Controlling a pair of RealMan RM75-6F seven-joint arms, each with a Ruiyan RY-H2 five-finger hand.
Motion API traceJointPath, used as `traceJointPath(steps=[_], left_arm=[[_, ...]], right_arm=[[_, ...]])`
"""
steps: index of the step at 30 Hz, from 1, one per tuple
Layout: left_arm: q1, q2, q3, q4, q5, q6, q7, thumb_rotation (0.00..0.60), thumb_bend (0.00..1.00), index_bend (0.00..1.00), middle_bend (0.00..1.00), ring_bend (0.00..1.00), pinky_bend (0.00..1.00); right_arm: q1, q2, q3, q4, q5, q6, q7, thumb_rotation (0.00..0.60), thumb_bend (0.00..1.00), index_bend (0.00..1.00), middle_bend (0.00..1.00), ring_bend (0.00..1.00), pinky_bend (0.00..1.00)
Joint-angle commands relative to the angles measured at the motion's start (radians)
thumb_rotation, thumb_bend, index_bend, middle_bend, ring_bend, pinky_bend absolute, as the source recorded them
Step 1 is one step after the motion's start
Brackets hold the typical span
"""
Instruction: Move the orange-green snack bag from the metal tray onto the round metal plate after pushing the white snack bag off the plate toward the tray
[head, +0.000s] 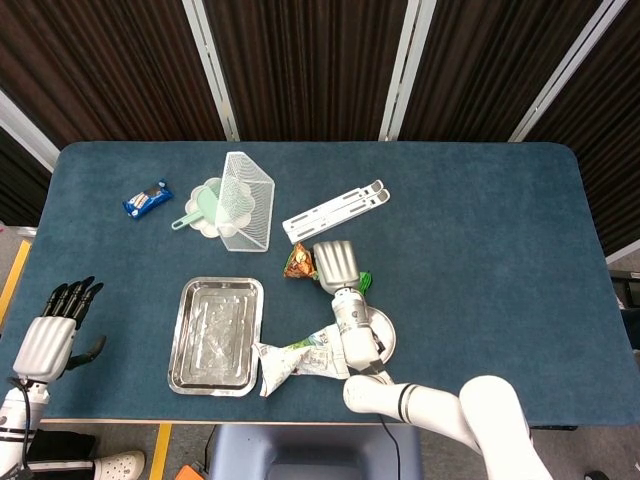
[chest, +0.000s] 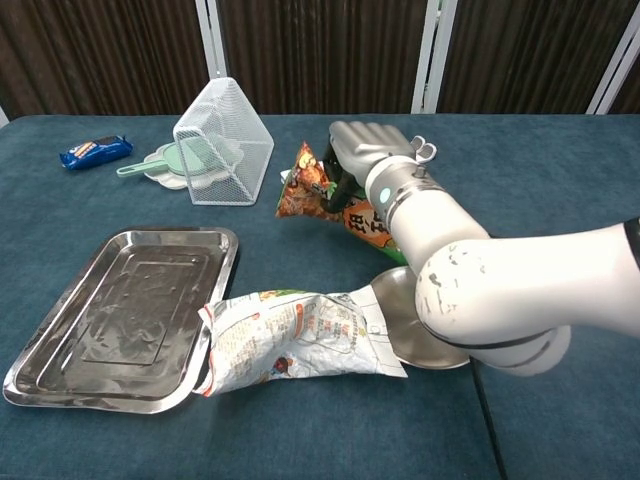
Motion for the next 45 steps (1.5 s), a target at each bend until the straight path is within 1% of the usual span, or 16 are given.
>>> traceJointPath(steps=[1,3,7,13,17,21,26,31,33,36,38,39,40,42,44,45], left_arm=[[0.001,0.002,0.001,-0.002,0.003,0.002,0.000,0.600,0.37,0.00,0.00,0.00,0.03],[0.002,0.003,0.002,-0.005,0.007,0.005,0.000,0.600,0.37,0.00,0.00,0.00,0.03],[0.004,0.004,0.004,-0.011,0.016,0.013,0.006,0.600,0.36,0.00,0.00,0.00,0.03],[0.006,0.002,0.008,-0.021,0.027,0.019,0.021,0.600,0.37,0.00,0.00,0.00,0.03],[0.007,0.002,0.009,-0.028,0.032,0.021,0.029,0.600,0.36,0.00,0.00,0.00,0.03],[0.006,0.002,0.010,-0.031,0.037,0.023,0.027,0.600,0.37,0.00,0.00,0.00,0.03],[0.005,0.002,0.011,-0.030,0.038,0.018,0.021,0.600,0.37,0.00,0.00,0.00,0.03],[0.004,0.001,0.011,-0.027,0.035,0.012,0.021,0.600,0.36,0.00,0.00,0.00,0.03],[0.004,0.001,0.010,-0.028,0.036,0.013,0.022,0.600,0.37,0.00,0.00,0.00,0.03],[0.005,0.001,0.010,-0.027,0.035,0.015,0.022,0.600,0.37,0.00,0.00,0.00,0.03],[0.004,0.000,0.009,-0.026,0.033,0.012,0.023,0.600,0.37,0.00,0.00,0.00,0.03],[0.004,0.000,0.008,-0.025,0.031,0.011,0.023,0.600,0.37,0.00,0.00,0.00,0.03],[0.005,-0.001,0.007,-0.024,0.027,0.010,0.026,0.600,0.37,0.00,0.00,0.00,0.03],[0.005,-0.002,0.007,-0.025,0.026,0.008,0.029,0.600,0.36,0.00,0.00,0.00,0.03],[0.005,0.000,0.007,-0.026,0.027,0.009,0.029,0.600,0.36,0.00,0.00,0.00,0.03],[0.005,0.000,0.007,-0.027,0.027,0.010,0.030,0.600,0.36,0.00,0.00,0.00,0.03]], right_arm=[[-0.037,0.056,-0.003,-0.096,-0.045,0.050,0.001,0.600,0.54,0.89,0.76,0.70,0.76],[-0.059,0.098,-0.005,-0.166,-0.061,0.075,-0.008,0.600,0.54,0.90,0.76,0.70,0.76],[-0.116,0.222,-0.024,-0.383,-0.081,0.119,-0.062,0.600,0.54,0.90,0.76,0.70,0.76],[-0.215,0.424,-0.102,-0.726,-0.040,0.145,-0.160,0.600,0.54,0.90,0.76,0.70,0.76],[-0.268,0.512,-0.150,-0.855,-0.005,0.138,-0.146,0.600,0.54,0.90,0.76,0.70,0.76],[-0.298,0.558,-0.183,-0.899,0.040,0.100,-0.102,0.600,0.54,0.90,0.76,0.70,0.76],[-0.313,0.570,-0.222,-0.879,0.087,0.036,-0.048,0.600,0.54,0.89,0.76,0.70,0.76],[-0.329,0.528,-0.239,-0.806,-0.020,0.004,0.061,0.600,0.54,0.87,0.76,0.70,0.76],[-0.332,0.516,-0.240,-0.790,-0.038,-0.010,0.095,0.600,0.54,0.86,0.76,0.70,0.75],[-0.326,0.510,-0.246,-0.772,-0.030,-0.047,0.115,0.600,0.54,0.75,0.76,0.66,0.73],[-0.321,0.506,-0.250,-0.754,-0.037,-0.074,0.135,0.600,0.54,0.60,0.71,0.59,0.67],[-0.320,0.504,-0.251,-0.746,-0.038,-0.085,0.145,0.600,0.53,0.51,0.67,0.55,0.63],[-0.319,0.502,-0.253,-0.739,-0.036,-0.100,0.156,0.600,0.53,0.38,0.59,0.48,0.57],[-0.316,0.503,-0.256,-0.729,-0.042,-0.108,0.161,0.600,0.51,0.19,0.46,0.36,0.48],[-0.317,0.504,-0.259,-0.720,-0.059,-0.098,0.162,0.600,0.48,0.05,0.34,0.26,0.39],[-0.318,0.507,-0.260,-0.721,-0.064,-0.097,0.164,0.600,0.46,0.02,0.30,0.22,0.35]])
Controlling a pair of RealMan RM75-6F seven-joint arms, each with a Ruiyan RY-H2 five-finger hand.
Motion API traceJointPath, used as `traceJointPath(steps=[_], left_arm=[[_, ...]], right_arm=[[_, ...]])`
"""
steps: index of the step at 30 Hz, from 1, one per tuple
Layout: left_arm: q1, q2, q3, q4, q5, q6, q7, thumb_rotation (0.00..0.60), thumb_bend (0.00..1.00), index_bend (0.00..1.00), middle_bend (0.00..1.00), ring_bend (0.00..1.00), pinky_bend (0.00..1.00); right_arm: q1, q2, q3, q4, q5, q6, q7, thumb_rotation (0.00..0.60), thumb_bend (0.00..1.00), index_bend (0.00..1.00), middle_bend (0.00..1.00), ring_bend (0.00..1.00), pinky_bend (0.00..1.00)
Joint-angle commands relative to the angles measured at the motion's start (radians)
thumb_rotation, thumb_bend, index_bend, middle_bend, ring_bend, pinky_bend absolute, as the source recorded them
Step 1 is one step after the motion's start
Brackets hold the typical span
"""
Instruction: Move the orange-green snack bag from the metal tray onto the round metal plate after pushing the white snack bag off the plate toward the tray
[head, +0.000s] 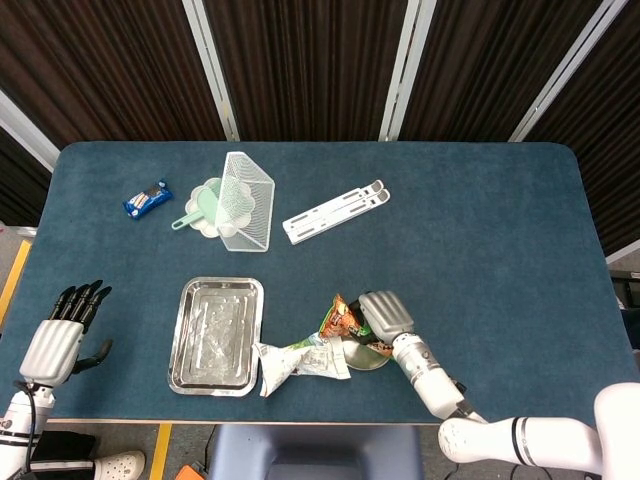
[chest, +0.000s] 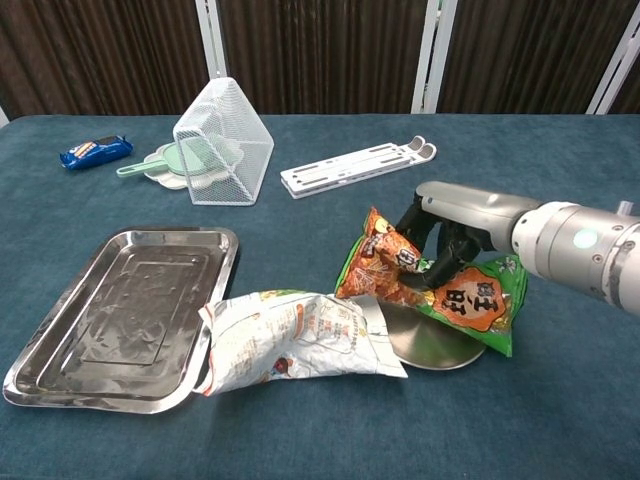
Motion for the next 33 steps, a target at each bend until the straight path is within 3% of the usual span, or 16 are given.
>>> traceJointPath(steps=[1,7,11,15,18,21,25,29,33], left_arm=[[0.001,0.000,-0.001,-0.002,-0.001,0.002,0.003,0.600,0.36,0.00,0.00,0.00,0.03],[0.005,0.007,0.007,-0.036,0.008,0.006,0.036,0.600,0.37,0.00,0.00,0.00,0.03],[0.004,0.010,0.016,-0.050,0.024,0.004,0.042,0.600,0.37,0.00,0.00,0.00,0.03],[0.001,0.009,0.022,-0.055,0.037,0.003,0.037,0.600,0.37,0.00,0.00,0.00,0.03],[-0.003,0.021,0.044,-0.075,0.076,0.006,-0.017,0.600,0.37,0.00,0.00,0.00,0.03],[-0.017,0.032,0.084,-0.099,0.152,0.011,-0.110,0.600,0.36,0.00,0.00,0.00,0.03],[-0.063,0.021,0.120,-0.114,0.235,-0.024,-0.188,0.600,0.36,0.00,0.00,0.00,0.03],[-0.133,0.006,0.132,-0.159,0.288,-0.099,-0.199,0.600,0.36,0.00,0.00,0.00,0.04],[-0.203,-0.033,0.105,-0.245,0.263,-0.200,-0.191,0.600,0.36,0.00,0.00,0.00,0.07]], right_arm=[[-0.002,0.011,-0.006,-0.002,-0.017,0.005,0.011,0.600,0.45,0.00,0.26,0.18,0.31],[-0.019,0.095,-0.011,-0.081,-0.045,-0.013,0.057,0.600,0.36,0.00,0.09,0.02,0.16],[-0.025,0.157,-0.028,-0.119,-0.050,-0.056,0.088,0.600,0.29,0.00,0.01,0.00,0.11],[-0.037,0.203,-0.024,-0.156,-0.074,-0.076,0.146,0.600,0.27,0.00,0.00,0.00,0.10],[-0.098,0.249,-0.043,-0.201,-0.203,-0.008,0.208,0.600,0.27,0.00,0.00,0.00,0.09],[-0.222,0.303,-0.133,-0.207,-0.419,0.145,0.266,0.600,0.27,0.00,0.00,0.00,0.08],[-0.390,0.318,-0.241,-0.096,-0.614,0.379,0.341,0.600,0.27,0.00,0.00,0.00,0.06],[-0.518,0.300,-0.268,0.056,-0.654,0.542,0.461,0.600,0.27,0.00,0.00,0.00,0.03],[-0.531,0.332,-0.261,0.086,-0.678,0.544,0.527,0.600,0.26,0.00,0.00,0.00,0.00]])
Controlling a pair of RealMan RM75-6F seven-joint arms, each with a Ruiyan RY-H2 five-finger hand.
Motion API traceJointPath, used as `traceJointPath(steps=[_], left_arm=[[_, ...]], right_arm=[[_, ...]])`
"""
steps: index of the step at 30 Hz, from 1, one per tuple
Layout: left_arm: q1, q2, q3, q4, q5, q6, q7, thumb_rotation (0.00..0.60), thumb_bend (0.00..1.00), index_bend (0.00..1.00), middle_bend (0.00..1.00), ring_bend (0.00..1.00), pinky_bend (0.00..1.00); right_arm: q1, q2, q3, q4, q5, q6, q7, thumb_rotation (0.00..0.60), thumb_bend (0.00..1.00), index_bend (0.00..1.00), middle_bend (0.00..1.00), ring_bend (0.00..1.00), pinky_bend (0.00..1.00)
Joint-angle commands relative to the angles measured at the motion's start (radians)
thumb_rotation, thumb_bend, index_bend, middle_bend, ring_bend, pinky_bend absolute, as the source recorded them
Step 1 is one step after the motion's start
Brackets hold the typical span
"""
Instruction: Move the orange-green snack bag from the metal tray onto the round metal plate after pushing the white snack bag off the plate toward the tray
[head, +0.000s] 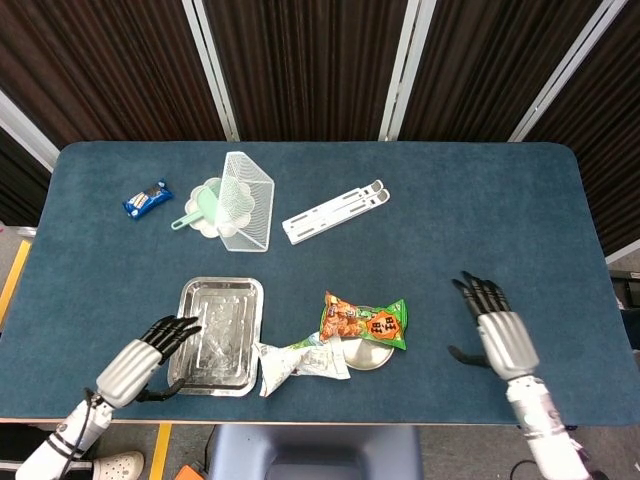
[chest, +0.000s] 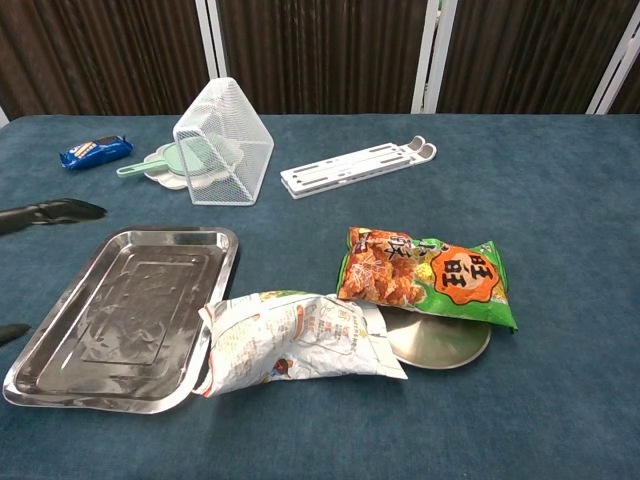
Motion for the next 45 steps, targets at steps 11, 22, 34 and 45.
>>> traceJointPath(steps=[11,22,34,45], left_arm=[[-0.257,-0.135,-0.128,-0.218,-0.234,-0.405,-0.005,0.600,0.37,0.00,0.00,0.00,0.06],[-0.363,-0.208,-0.184,-0.232,-0.385,-0.540,0.087,0.600,0.36,0.00,0.00,0.00,0.06],[-0.387,-0.324,-0.172,-0.143,-0.524,-0.534,0.306,0.600,0.36,0.00,0.00,0.00,0.06],[-0.359,-0.379,-0.152,-0.094,-0.590,-0.424,0.505,0.600,0.37,0.33,0.42,0.41,0.45]], right_arm=[[-0.076,0.105,-0.007,0.068,-0.077,0.009,0.208,0.600,0.26,0.00,0.00,0.00,0.00],[-0.087,0.144,0.007,0.050,-0.095,-0.026,0.263,0.600,0.26,0.00,0.00,0.00,0.00],[-0.098,0.181,0.010,0.051,-0.138,-0.037,0.337,0.600,0.26,0.00,0.00,0.00,0.00],[-0.104,0.186,0.018,0.050,-0.148,-0.053,0.330,0.600,0.26,0.00,0.00,0.00,0.00]])
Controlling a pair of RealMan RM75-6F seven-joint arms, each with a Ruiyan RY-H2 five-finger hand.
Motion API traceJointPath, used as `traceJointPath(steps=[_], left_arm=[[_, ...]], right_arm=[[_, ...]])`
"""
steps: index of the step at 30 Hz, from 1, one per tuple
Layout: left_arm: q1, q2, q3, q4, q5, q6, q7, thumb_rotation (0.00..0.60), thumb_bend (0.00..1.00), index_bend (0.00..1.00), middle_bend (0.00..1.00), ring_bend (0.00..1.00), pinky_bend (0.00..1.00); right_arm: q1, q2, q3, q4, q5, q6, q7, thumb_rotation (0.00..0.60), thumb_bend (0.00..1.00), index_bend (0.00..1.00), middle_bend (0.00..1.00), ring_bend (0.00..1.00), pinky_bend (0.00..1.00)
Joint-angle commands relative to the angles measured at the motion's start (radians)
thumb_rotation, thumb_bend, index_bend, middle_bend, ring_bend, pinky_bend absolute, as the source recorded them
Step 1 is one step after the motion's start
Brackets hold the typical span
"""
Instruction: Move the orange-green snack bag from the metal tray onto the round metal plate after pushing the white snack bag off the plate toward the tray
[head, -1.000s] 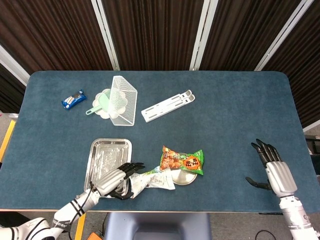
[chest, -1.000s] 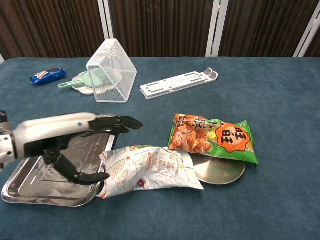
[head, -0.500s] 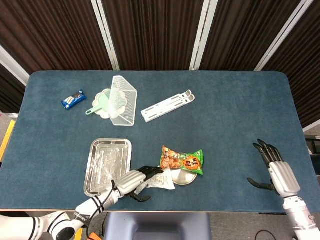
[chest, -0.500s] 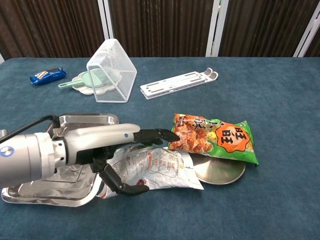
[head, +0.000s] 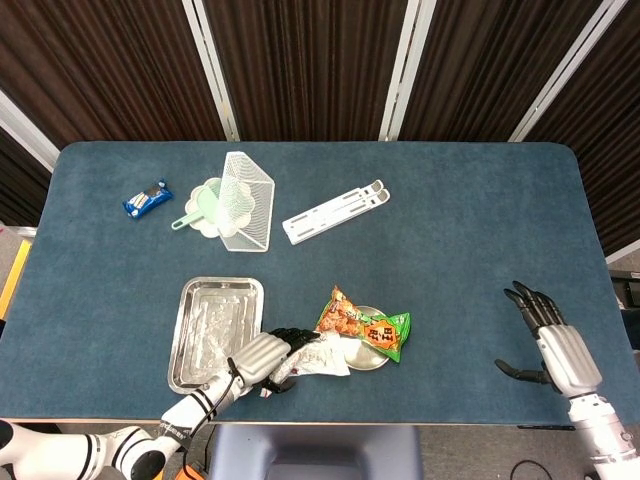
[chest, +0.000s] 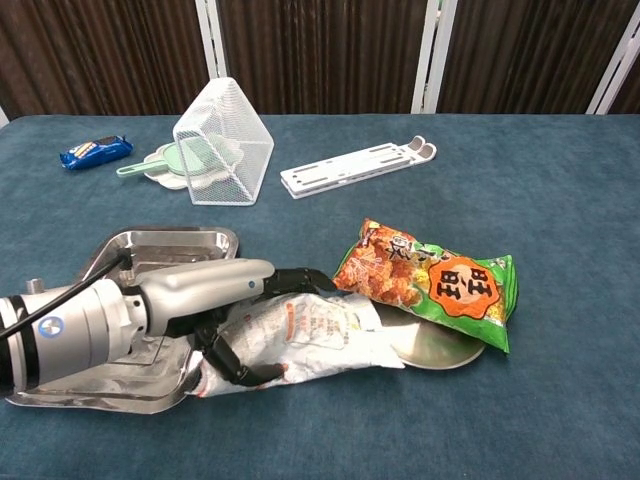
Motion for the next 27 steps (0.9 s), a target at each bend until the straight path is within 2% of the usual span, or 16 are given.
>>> traceJointPath(steps=[1,5,8,15,19,27], left_arm=[[0.016,-0.037,0.006,0.038,-0.015,0.045,0.043,0.600,0.37,0.36,0.45,0.44,0.49],[0.024,-0.057,0.009,0.070,-0.004,0.059,0.038,0.600,0.39,0.42,0.53,0.55,0.63],[0.026,-0.054,0.006,0.072,0.007,0.059,0.009,0.600,0.40,0.45,0.57,0.59,0.68],[0.027,-0.040,-0.005,0.052,0.039,0.074,-0.023,0.600,0.40,0.46,0.58,0.60,0.69],[0.017,0.013,-0.049,0.002,0.063,0.099,-0.046,0.600,0.40,0.46,0.57,0.60,0.69],[0.026,0.123,-0.086,-0.012,0.050,0.134,-0.037,0.600,0.40,0.45,0.57,0.60,0.69]], right_arm=[[0.000,0.003,0.000,-0.003,-0.003,-0.007,-0.003,0.600,0.26,0.00,0.00,0.00,0.00],[-0.003,0.003,0.004,-0.005,-0.003,-0.008,-0.009,0.600,0.26,0.00,0.00,0.00,0.00],[-0.005,0.001,0.008,-0.005,0.001,-0.010,-0.013,0.600,0.26,0.00,0.00,0.00,0.00],[-0.005,-0.003,0.013,-0.007,0.008,-0.021,-0.024,0.600,0.26,0.00,0.00,0.00,0.00],[-0.005,-0.007,0.014,-0.011,0.008,-0.033,-0.043,0.600,0.26,0.00,0.00,0.00,0.00],[-0.009,-0.007,0.014,-0.017,0.001,-0.034,-0.054,0.600,0.26,0.00,0.00,0.00,0.00]])
